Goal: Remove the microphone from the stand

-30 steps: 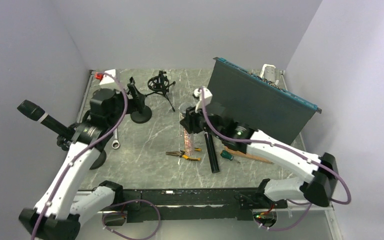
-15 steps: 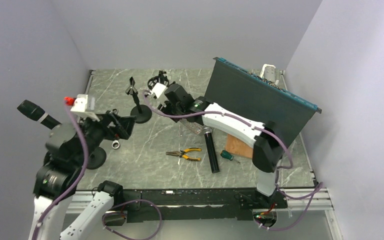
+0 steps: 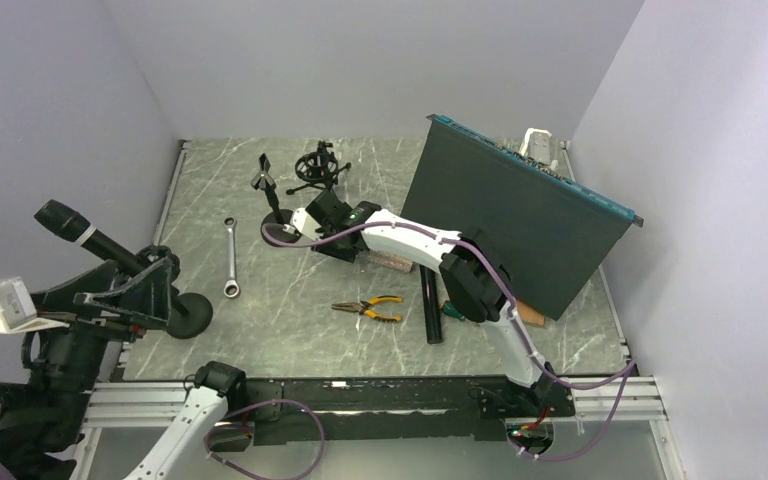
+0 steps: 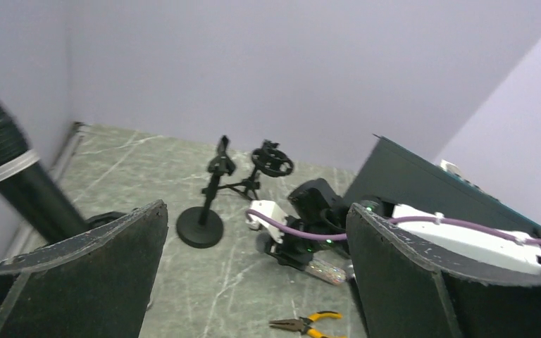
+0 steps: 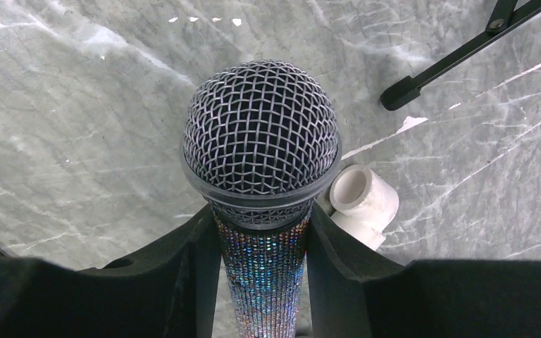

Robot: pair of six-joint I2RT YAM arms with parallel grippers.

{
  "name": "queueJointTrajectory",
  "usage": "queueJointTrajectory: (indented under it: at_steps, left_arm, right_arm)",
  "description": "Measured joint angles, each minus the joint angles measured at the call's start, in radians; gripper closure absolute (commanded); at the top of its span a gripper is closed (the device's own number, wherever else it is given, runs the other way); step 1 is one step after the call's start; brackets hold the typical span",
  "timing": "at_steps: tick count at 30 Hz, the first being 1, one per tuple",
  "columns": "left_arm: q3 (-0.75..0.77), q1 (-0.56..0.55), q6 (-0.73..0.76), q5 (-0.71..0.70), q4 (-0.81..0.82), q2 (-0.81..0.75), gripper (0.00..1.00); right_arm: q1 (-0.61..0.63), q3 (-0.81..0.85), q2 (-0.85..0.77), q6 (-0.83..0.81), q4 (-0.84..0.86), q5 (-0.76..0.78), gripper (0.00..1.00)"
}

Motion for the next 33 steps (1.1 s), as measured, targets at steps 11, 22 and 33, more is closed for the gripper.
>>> queueJointTrajectory:
  at_steps: [11,22,33]
  left_arm:
    - [0.061,-0.001,0.047,-0.353,-0.146,0.026,0.01]
    - [-0.039,-0.005,0.028,-0.651,-0.24,0.177,0.01]
    - [-0.08,-0.005,-0.063,-0.782,-0.255,0.257,0.01]
  right_arm:
    - [-0.001,0.06,0.077,-0.012,0.003,-0.006,0.66]
    - [-0.003,0.063,0.096,0.011,0.024,-0.014,0.31]
    - [-0.008,0.007,0.049,0.076,0.055,-0.014,0.22]
